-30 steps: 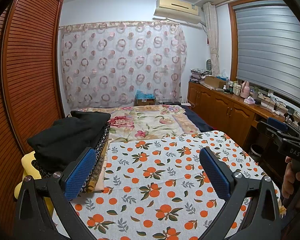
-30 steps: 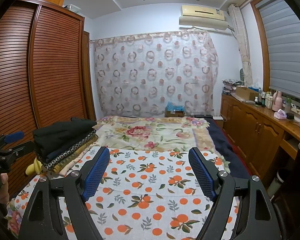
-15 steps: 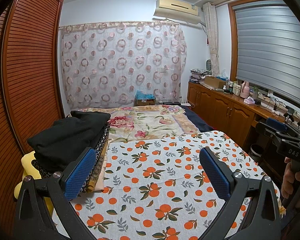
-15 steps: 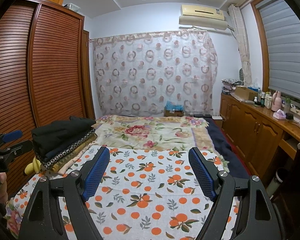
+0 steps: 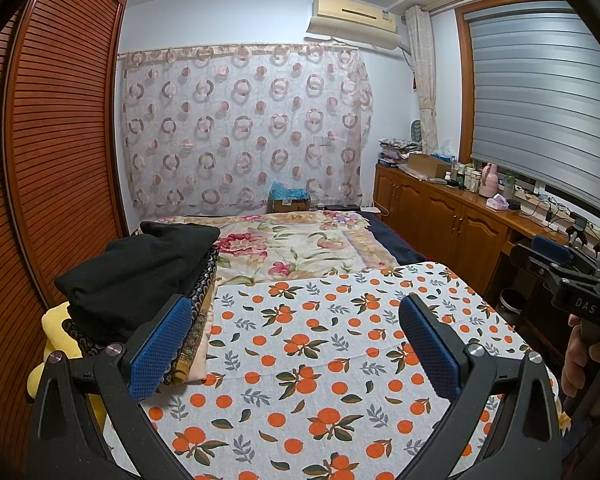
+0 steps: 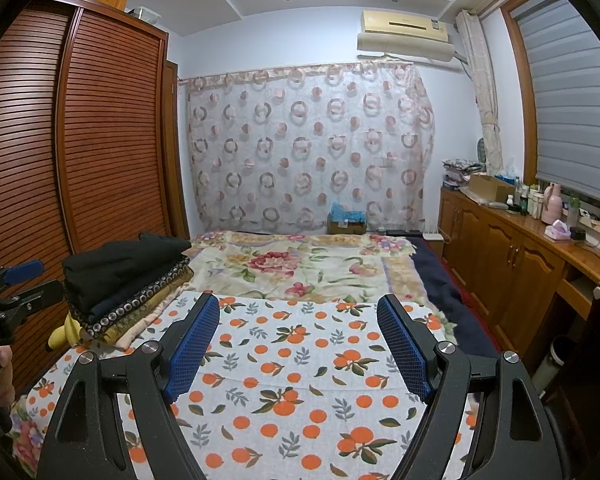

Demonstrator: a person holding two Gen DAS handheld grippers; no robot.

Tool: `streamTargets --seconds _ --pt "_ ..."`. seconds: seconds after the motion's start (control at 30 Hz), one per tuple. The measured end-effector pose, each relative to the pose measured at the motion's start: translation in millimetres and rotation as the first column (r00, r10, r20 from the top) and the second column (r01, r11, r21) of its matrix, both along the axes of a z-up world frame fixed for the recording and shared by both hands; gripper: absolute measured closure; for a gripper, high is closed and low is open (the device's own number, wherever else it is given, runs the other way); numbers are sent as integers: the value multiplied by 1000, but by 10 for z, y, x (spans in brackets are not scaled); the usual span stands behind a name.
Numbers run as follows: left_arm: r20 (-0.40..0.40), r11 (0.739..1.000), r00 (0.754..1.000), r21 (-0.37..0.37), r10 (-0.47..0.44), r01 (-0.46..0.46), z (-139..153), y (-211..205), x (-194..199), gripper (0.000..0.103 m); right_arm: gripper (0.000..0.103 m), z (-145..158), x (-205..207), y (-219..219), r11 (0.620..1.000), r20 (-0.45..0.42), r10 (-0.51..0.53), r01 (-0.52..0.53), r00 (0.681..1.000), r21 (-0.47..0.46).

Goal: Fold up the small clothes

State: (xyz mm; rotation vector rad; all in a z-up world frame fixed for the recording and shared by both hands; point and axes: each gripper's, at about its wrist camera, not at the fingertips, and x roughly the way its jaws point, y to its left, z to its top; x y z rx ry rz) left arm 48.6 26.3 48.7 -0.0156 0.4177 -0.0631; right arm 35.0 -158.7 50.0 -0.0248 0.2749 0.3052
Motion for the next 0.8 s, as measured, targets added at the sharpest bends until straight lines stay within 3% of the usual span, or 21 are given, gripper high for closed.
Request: streamTargets --seconds 0.8 --pt "1 1000 1000 -1 -2 2 -12 -16 -12 0 20 -11 0 -1 1000 0 -2 2 1000 4"
